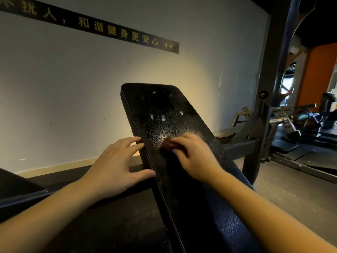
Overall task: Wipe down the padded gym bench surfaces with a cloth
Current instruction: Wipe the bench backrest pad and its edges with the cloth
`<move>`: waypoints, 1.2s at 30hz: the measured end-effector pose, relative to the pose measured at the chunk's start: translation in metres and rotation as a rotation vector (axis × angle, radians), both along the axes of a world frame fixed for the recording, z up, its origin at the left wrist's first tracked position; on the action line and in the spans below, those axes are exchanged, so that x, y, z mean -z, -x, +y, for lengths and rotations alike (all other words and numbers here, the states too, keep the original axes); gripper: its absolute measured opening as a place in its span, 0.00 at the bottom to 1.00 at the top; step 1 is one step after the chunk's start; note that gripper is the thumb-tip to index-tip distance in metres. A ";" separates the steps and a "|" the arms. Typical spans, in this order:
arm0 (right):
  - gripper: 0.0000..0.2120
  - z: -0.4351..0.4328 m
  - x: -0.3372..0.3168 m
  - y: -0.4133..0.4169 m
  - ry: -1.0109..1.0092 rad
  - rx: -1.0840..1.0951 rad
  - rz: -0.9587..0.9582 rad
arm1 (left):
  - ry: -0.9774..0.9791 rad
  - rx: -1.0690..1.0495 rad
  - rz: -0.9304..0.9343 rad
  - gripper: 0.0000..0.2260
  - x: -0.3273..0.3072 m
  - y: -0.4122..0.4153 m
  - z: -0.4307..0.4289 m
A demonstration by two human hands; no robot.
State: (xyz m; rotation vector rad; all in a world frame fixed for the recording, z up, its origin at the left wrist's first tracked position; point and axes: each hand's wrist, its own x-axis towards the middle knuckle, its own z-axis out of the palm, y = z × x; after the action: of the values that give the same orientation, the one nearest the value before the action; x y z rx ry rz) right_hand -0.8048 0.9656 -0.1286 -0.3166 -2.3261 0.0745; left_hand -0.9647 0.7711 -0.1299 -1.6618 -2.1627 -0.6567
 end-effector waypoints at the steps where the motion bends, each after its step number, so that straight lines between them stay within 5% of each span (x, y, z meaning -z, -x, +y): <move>1: 0.15 0.017 -0.005 -0.004 0.087 0.095 0.034 | -0.030 -0.013 -0.016 0.51 -0.007 0.005 0.004; 6: 0.27 0.067 -0.032 0.001 0.496 0.382 0.241 | 0.051 -0.072 -0.038 0.66 -0.035 0.027 0.037; 15: 0.16 0.059 -0.030 0.036 0.397 0.325 0.184 | 0.025 -0.064 -0.011 0.66 -0.021 0.044 0.050; 19: 0.27 0.059 -0.044 0.027 0.553 0.249 0.155 | 0.013 -0.058 -0.020 0.65 -0.019 0.045 0.050; 26: 0.15 0.058 -0.037 0.029 0.049 0.393 0.010 | 0.013 -0.053 -0.045 0.64 -0.020 0.042 0.048; 32: 0.15 0.111 -0.073 0.079 0.302 0.593 0.208 | 0.005 -0.029 -0.076 0.62 -0.017 0.041 0.047; 36: 0.14 0.040 -0.074 0.119 0.132 0.331 0.153 | 0.016 -0.030 -0.070 0.61 -0.019 0.040 0.046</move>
State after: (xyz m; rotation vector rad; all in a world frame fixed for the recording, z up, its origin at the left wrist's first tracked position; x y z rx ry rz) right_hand -0.9241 1.0055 -0.0544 -0.7318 -2.0932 0.0864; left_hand -1.0043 0.8174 -0.1111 -1.6336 -2.2429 -0.7004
